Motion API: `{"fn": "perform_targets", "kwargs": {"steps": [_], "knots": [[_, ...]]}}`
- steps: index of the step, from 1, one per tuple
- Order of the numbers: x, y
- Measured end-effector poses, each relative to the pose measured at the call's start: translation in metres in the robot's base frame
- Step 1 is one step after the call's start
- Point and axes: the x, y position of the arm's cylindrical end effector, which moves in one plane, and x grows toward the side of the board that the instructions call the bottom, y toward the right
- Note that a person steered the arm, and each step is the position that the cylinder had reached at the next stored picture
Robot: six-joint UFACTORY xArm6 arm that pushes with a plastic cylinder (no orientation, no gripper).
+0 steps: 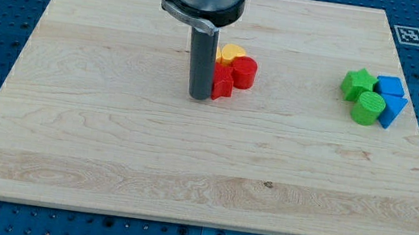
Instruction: Move the red star into the hexagon
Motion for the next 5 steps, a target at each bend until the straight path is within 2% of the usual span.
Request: {"fn": "perform_targets", "kwargs": {"steps": [2,3,5], "knots": [[0.031,0.004],[0.031,0.03],[0.002,0.039]]}}
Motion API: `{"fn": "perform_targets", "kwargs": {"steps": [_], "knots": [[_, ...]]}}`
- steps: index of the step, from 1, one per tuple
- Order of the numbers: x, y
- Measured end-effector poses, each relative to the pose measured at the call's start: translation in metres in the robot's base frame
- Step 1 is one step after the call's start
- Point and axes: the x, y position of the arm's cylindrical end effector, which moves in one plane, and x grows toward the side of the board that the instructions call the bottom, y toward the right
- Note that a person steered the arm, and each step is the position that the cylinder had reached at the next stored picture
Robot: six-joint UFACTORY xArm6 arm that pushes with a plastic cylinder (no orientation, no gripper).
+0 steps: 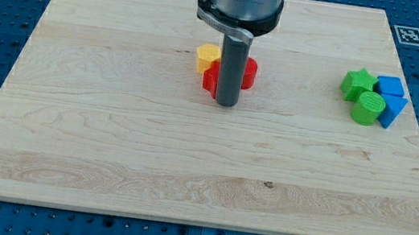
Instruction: Move the red star into the hexagon
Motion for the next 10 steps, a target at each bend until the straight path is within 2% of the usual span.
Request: {"fn": "perform_targets", "kwargs": {"steps": [1,2,3,5,6,9,10], "knots": [[-0.011,0.0],[-0.005,0.002],[0.02,0.006],[-0.01,0.063],[-0.036,0.069],[-0.044,0.052],[-0.052,0.072]]}}
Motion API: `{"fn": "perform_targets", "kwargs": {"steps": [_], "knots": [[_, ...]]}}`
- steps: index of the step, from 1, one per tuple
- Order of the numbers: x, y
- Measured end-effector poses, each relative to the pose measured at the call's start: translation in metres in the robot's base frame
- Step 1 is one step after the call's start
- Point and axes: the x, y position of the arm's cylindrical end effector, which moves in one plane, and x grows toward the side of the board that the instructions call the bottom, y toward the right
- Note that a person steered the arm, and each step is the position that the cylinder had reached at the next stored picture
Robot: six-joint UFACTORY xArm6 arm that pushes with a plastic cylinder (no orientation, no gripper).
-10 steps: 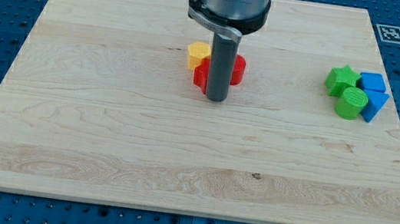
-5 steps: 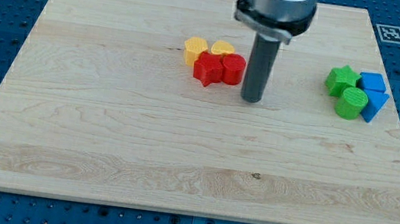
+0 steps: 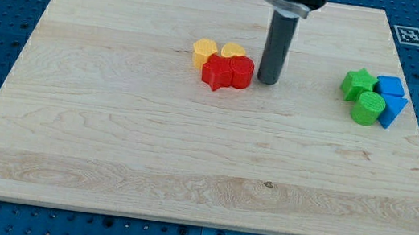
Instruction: Move the red star into the hexagon
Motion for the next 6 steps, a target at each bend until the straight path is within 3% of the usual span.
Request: {"fn": "perform_targets", "kwargs": {"steps": [2,6], "knots": [[-0.041,-0.008],[-0.042,-0.027]]}}
